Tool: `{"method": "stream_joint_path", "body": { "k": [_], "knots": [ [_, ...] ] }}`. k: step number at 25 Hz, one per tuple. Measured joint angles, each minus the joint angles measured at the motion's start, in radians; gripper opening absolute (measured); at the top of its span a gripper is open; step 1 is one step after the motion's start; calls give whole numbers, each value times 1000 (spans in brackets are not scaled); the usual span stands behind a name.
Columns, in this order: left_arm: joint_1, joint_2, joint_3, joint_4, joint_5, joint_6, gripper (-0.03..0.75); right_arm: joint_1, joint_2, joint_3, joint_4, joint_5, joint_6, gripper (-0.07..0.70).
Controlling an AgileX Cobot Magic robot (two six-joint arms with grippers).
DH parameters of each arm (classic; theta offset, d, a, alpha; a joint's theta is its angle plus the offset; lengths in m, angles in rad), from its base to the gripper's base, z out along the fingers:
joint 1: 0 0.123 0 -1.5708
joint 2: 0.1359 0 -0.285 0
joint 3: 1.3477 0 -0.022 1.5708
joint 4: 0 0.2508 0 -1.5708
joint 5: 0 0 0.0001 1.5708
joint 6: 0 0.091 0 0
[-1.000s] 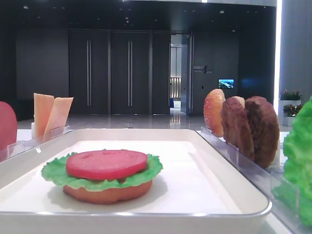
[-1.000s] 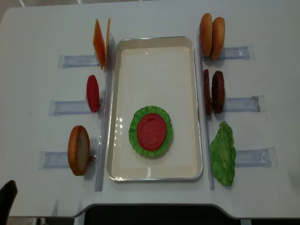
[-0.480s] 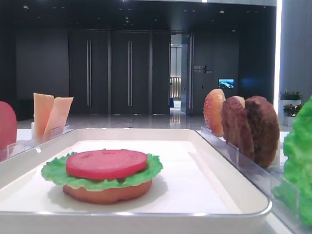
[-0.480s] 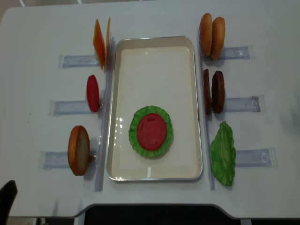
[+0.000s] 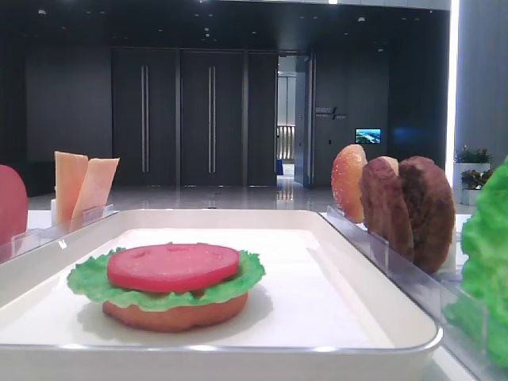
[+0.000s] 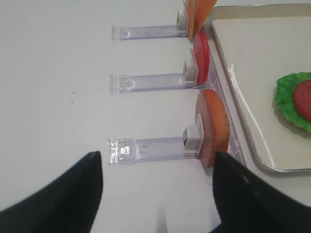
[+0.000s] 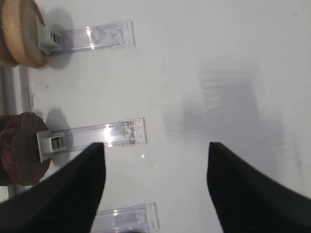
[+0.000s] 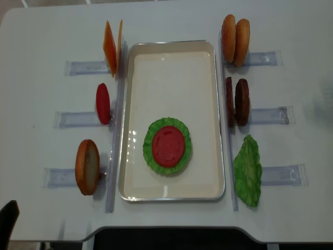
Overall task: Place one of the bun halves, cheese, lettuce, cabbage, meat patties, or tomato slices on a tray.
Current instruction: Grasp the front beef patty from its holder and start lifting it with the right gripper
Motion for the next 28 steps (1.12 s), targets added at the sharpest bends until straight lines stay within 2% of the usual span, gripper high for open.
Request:
{"method": "stream_joint_path", "body": {
  "k": [3, 6, 11, 17, 28],
  "knots": [
    [0, 0, 0, 0, 0, 0, 534, 23, 15, 0, -5, 1, 45, 433],
    [0, 0, 0, 0, 0, 0, 534, 103, 30, 0, -11, 1, 87, 433],
    [0, 0, 0, 0, 0, 0, 534, 266, 59, 0, -61, 2, 214, 433],
    [0, 0, 0, 0, 0, 0, 534, 373, 76, -1, -73, 2, 385, 433],
    [0, 0, 0, 0, 0, 0, 534, 545, 173, -1, -94, 2, 487, 433]
  ]
}}
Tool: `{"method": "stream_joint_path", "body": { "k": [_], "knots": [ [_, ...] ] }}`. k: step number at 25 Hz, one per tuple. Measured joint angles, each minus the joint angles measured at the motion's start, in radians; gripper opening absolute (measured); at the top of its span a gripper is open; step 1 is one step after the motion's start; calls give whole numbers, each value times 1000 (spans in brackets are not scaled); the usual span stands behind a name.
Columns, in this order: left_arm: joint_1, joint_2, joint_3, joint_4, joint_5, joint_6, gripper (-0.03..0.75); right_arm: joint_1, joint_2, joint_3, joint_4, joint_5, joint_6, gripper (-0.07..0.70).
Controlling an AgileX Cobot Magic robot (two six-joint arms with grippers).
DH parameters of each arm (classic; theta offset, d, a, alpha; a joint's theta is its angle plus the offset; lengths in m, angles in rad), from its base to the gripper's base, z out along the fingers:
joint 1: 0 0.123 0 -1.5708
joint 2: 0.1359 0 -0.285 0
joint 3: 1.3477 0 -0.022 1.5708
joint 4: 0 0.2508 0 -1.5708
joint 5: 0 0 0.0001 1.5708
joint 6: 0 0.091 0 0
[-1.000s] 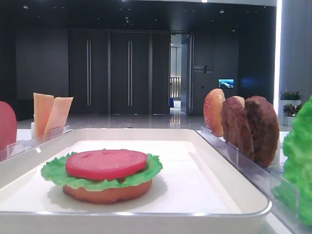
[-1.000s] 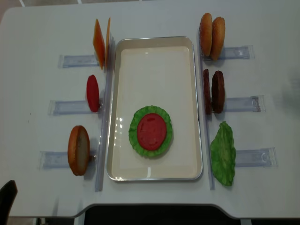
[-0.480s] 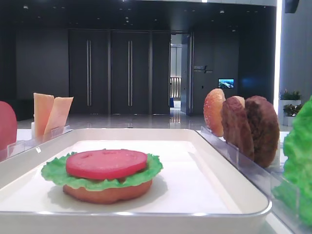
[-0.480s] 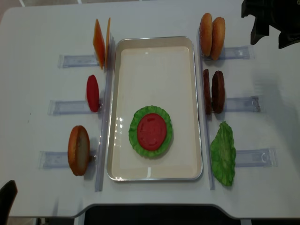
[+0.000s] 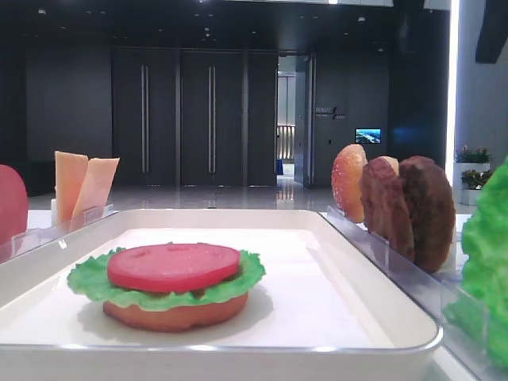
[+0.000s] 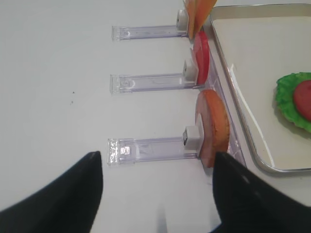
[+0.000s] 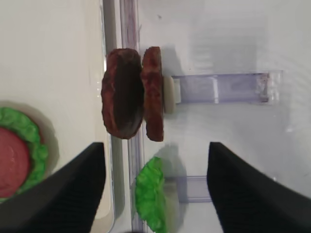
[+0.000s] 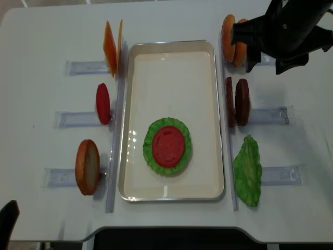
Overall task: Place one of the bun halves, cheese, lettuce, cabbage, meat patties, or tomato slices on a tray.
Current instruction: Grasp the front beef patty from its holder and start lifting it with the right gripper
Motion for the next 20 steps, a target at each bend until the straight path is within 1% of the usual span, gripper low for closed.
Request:
{"method": "stream_joint_path", "body": {
  "k": [2, 4, 8, 12, 17, 20],
  "knots": [
    [0, 0, 0, 0, 0, 0, 534, 25, 31, 0, -14, -1, 16, 433],
    [0, 0, 0, 0, 0, 0, 534, 36, 56, 0, -18, -16, 29, 433],
    [0, 0, 0, 0, 0, 0, 534, 42, 87, 0, -15, -63, 35, 433],
    [0, 0, 0, 0, 0, 0, 534, 44, 104, -1, -9, -93, 37, 433],
    [0, 0, 0, 0, 0, 0, 534, 49, 130, -2, 39, -160, 36, 433],
    [0, 0, 0, 0, 0, 0, 534, 53, 148, -2, 43, -178, 36, 433]
  ]
}}
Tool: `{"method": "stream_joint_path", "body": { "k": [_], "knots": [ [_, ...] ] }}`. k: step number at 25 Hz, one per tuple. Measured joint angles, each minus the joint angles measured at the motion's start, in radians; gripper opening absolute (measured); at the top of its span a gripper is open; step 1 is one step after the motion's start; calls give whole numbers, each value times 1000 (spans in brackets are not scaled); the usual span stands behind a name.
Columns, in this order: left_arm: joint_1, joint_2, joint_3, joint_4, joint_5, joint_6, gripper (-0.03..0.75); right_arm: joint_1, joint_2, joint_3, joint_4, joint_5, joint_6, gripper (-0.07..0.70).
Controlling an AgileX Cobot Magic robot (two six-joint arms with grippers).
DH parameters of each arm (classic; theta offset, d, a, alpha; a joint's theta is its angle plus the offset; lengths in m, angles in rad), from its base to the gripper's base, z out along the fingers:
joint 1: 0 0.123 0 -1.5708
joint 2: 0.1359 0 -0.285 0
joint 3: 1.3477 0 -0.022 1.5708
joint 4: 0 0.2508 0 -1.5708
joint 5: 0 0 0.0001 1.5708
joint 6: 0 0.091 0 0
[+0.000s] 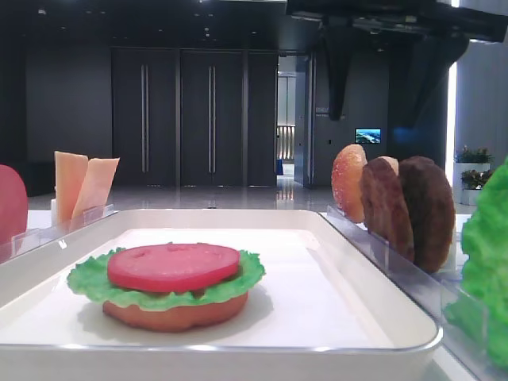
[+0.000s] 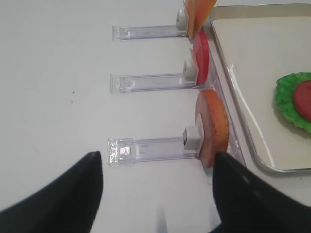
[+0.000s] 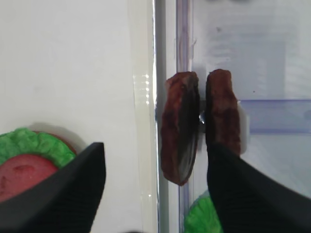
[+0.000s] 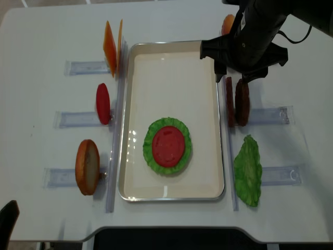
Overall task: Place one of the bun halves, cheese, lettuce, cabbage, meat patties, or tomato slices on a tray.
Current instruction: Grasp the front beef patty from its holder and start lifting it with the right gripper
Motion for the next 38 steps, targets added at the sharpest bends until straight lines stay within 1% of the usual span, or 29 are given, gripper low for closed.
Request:
{"method": "stream_joint_path", "body": {
  "k": [6, 23, 31, 35, 38],
  "knots": [
    [0, 0, 0, 0, 0, 0, 534, 0, 29, 0, 0, -15, -3, 433],
    [0, 0, 0, 0, 0, 0, 534, 22, 120, 0, 15, -11, -36, 433],
    [0, 0, 0, 0, 0, 0, 534, 22, 123, 0, -47, -15, -36, 431],
    [0, 0, 0, 0, 0, 0, 534, 22, 123, 0, -53, -15, -36, 394],
    [0, 0, 0, 0, 0, 0, 534, 22, 123, 0, -56, -17, -36, 344]
  ]
}}
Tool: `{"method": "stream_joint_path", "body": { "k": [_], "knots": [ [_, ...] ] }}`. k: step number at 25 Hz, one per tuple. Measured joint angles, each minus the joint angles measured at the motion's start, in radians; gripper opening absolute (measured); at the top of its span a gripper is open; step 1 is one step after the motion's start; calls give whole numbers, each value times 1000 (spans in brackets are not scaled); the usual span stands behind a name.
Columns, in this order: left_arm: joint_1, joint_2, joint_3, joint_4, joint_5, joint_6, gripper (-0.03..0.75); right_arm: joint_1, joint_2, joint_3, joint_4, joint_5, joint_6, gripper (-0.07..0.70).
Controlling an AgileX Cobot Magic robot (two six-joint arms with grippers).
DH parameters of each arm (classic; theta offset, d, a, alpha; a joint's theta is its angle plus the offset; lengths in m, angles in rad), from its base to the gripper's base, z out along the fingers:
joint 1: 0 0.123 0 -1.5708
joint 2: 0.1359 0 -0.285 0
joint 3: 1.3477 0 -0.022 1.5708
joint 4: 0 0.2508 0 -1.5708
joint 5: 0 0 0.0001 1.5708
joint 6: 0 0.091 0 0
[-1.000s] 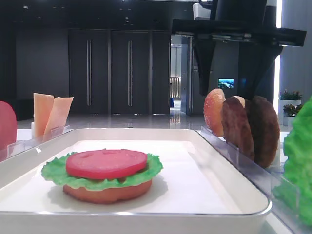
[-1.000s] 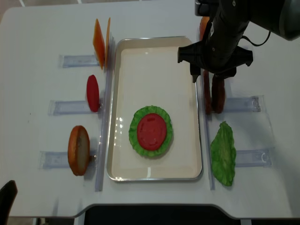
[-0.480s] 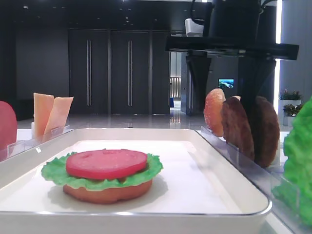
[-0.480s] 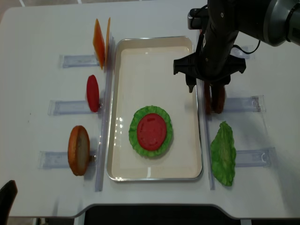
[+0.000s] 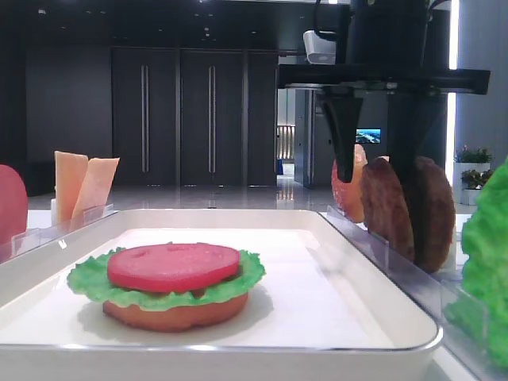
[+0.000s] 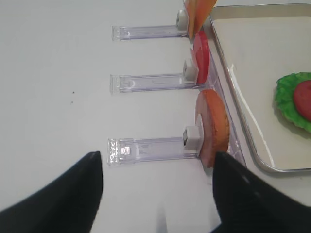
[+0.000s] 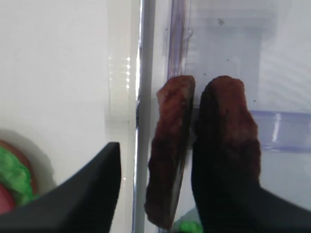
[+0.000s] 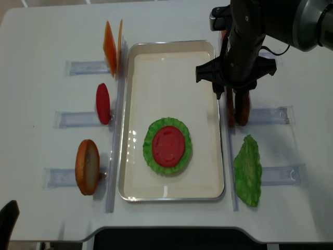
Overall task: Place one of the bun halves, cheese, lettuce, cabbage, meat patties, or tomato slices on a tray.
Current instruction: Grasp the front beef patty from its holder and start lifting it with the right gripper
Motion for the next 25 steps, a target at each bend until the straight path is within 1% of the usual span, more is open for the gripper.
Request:
{"method": "stream_joint_path", "body": {
  "k": [3, 6, 21, 22, 25],
  "knots": [
    [0, 0, 0, 0, 0, 0, 534, 0, 0, 0, 0, 0, 0, 286],
    [0, 0, 0, 0, 0, 0, 534, 0, 0, 0, 0, 0, 0, 254],
    [0, 0, 0, 0, 0, 0, 534, 0, 21, 0, -1, 8, 0, 237],
    [0, 0, 0, 0, 0, 0, 534, 0, 21, 0, -1, 11, 0, 222],
    [0, 0, 0, 0, 0, 0, 534, 0, 21, 0, -17, 22, 0, 131]
  ]
}}
